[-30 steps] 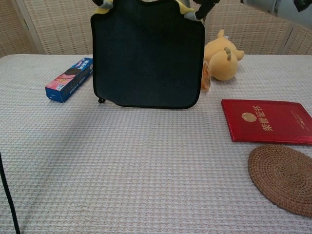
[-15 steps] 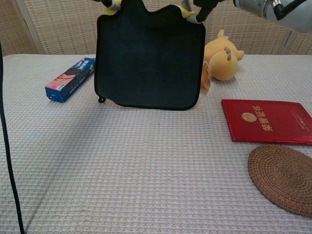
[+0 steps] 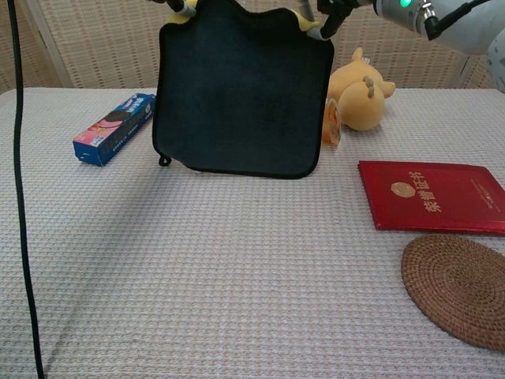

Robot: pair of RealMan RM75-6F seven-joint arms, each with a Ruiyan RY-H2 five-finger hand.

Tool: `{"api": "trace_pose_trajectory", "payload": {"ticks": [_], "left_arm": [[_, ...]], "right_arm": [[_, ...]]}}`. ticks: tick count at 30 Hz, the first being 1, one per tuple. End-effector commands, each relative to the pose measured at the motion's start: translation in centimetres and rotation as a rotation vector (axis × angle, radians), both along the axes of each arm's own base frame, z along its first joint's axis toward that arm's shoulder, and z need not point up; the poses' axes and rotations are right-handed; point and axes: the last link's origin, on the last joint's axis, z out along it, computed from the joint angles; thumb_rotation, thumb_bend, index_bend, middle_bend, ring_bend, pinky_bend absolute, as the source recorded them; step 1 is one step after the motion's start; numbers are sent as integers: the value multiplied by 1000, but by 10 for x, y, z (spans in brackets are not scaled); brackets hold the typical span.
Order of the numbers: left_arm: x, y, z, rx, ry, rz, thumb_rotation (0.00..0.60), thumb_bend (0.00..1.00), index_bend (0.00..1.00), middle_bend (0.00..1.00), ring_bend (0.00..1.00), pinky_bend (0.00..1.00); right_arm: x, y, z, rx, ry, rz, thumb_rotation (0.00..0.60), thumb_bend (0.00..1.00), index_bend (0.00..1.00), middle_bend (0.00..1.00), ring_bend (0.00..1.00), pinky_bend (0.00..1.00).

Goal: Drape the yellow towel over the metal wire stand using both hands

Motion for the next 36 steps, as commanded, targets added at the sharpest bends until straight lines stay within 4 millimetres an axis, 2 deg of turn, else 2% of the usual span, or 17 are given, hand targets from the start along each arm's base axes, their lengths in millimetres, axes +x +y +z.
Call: {"api": "trace_pose_trajectory", "payload": {"ticks": [1, 3, 5, 8, 11, 14, 18, 21, 24, 27, 31, 36], "left_arm": [[-2, 3, -6, -8, 18, 16, 600, 464, 475, 989, 845, 995], [-4, 5, -8, -4, 26, 24, 600, 402, 318, 971, 836, 994], [-5, 6, -10, 0, 33, 29, 600, 340, 247, 959, 829, 994], [-9, 6, -11, 12, 45, 32, 600, 288, 165, 925, 810, 994], [-12, 6, -12, 16, 48, 36, 600, 242, 68, 854, 759, 986], [-16, 5, -9, 24, 29, 40, 600, 213, 5, 686, 626, 930], [-28, -2, -4, 35, -6, 45, 600, 212, 1, 480, 463, 731], [-41, -10, -1, 27, 9, 43, 600, 211, 26, 461, 433, 663], [-56, -20, 3, 43, 15, 40, 600, 211, 76, 459, 428, 623], [-75, -33, 5, 48, 40, 42, 600, 211, 90, 459, 428, 614], [-98, -56, 13, 74, 78, 22, 600, 211, 91, 459, 428, 607], [-129, -100, 21, 78, 41, 20, 600, 211, 102, 459, 428, 552]], "right_arm": [[2, -3, -5, 4, 7, -13, 600, 519, 533, 991, 1000, 1000], [3, -4, -8, 4, 17, -26, 600, 470, 360, 985, 1000, 1000], [3, -5, -9, 7, 19, -36, 600, 395, 204, 980, 1000, 1000], [5, -3, -10, 8, 14, -40, 600, 330, 96, 978, 1000, 1000], [6, -2, -10, 3, 11, -37, 600, 319, 38, 978, 1000, 1000], [6, 1, -7, -4, 9, -32, 600, 316, 21, 978, 1000, 1000], [-1, 10, -1, 14, -17, -38, 600, 315, 21, 941, 973, 1000], [-10, 20, 3, 39, -18, -56, 600, 315, 21, 906, 921, 999], [-19, 31, 10, 52, -7, -63, 600, 315, 21, 854, 843, 957], [-28, 47, 20, 87, -13, -77, 600, 319, 35, 763, 757, 856], [-43, 74, 38, 127, -23, -86, 600, 341, 106, 617, 582, 662], [-73, 111, 68, 137, -46, -108, 600, 341, 152, 501, 468, 562]]}}
